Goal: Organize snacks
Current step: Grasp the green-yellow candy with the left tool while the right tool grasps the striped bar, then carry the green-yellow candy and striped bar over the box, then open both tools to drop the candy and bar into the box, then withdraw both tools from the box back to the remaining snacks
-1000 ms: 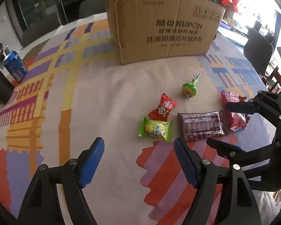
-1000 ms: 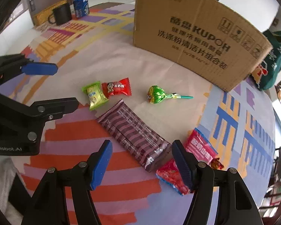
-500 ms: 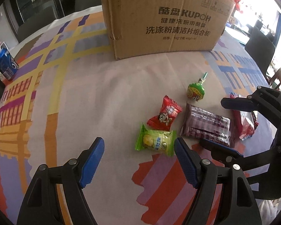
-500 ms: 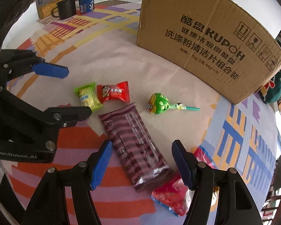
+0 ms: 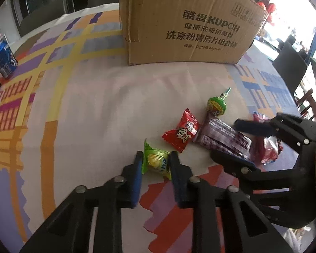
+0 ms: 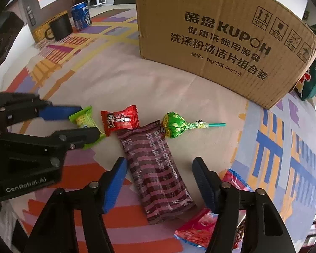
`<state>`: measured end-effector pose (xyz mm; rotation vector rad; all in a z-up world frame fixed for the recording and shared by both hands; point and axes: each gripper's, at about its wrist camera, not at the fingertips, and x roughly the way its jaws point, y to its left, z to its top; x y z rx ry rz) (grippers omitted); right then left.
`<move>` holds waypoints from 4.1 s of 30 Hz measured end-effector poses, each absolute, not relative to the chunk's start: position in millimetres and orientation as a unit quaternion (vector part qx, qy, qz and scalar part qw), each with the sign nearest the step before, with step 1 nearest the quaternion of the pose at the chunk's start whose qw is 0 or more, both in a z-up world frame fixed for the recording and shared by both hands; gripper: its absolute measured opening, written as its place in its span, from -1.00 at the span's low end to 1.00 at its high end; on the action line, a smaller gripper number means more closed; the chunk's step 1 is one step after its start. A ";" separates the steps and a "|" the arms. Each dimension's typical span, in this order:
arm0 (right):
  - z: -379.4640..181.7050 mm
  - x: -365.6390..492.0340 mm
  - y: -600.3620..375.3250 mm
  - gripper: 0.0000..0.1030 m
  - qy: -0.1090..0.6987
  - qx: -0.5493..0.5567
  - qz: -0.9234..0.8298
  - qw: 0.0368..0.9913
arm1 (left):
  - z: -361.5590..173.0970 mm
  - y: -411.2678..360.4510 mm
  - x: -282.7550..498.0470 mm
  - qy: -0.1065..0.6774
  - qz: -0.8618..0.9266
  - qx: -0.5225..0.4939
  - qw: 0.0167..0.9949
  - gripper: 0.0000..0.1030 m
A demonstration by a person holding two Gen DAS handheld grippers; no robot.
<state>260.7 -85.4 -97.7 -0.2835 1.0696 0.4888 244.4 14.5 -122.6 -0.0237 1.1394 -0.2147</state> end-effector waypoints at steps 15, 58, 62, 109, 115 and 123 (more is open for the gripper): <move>-82.4 245.7 -90.6 -0.26 0.486 -0.102 0.218 0.840 | -97.5 15.1 226.1 0.509 -0.104 -0.037 0.854 -0.60; 67.1 281.9 -129.0 -0.26 0.316 0.011 0.161 0.935 | 53.0 3.5 285.7 0.335 -0.116 -0.019 0.935 -0.60; 76.6 295.1 -132.0 -0.26 0.308 0.013 0.155 0.938 | 57.9 4.0 299.8 0.334 -0.114 -0.020 0.935 -0.60; 69.7 364.9 -143.9 0.10 0.348 -0.001 0.092 0.933 | 51.8 -6.5 347.9 0.366 -0.065 0.028 0.928 0.17; 73.0 332.9 -146.7 0.17 0.355 -0.008 0.091 0.930 | 52.2 -6.9 316.4 0.368 -0.064 0.033 0.927 0.22; 61.0 297.7 -148.3 0.17 0.375 -0.016 0.093 0.922 | 40.6 -6.1 278.9 0.375 -0.070 0.032 0.924 0.27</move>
